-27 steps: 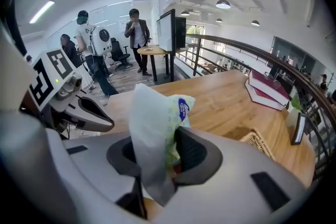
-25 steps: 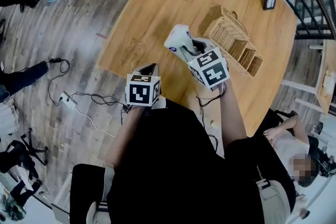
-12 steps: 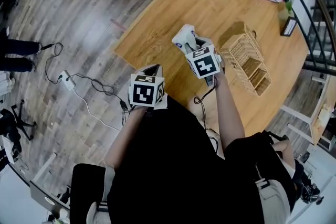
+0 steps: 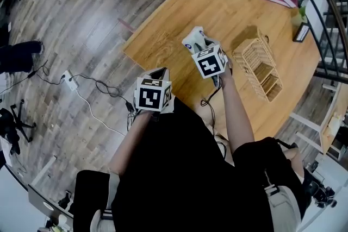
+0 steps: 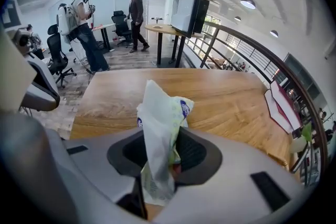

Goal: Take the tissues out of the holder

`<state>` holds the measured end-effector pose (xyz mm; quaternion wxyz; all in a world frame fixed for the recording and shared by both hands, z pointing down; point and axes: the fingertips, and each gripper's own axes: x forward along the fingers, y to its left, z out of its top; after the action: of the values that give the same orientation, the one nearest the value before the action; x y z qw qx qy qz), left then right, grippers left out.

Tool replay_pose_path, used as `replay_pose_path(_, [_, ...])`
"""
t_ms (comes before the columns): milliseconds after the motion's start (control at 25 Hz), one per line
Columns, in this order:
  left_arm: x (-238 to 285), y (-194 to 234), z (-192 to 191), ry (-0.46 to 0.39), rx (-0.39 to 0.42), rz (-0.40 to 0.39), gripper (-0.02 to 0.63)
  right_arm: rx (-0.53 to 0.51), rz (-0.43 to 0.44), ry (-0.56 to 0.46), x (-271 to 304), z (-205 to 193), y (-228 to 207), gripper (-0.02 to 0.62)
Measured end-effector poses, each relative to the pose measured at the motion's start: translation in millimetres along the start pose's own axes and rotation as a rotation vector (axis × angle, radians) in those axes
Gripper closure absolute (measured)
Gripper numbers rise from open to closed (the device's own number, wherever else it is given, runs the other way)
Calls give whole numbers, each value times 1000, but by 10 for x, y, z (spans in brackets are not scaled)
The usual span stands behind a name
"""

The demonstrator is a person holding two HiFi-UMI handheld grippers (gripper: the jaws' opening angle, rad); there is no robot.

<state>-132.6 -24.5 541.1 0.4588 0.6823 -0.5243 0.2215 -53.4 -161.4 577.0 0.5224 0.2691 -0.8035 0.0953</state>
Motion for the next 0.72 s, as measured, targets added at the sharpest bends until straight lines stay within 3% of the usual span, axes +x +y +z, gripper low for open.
replay_pose_path(320, [-42,16,-20,-4,10,-7,594,-23,-14,-25,-15,3,15,453])
replay_pose_path(480, [-50,30,-31,1,17,-9,594,-75,-60,-61,-92,12,18,447])
replay_pose_path(640, [-56,38,-35,6,32,-18,594,-93,-59,-114,-239,40,82,358])
replay_pose_path(720, [-49,26,-32,10,40,-22,594,-77,-63,-135,-325,51,80,343])
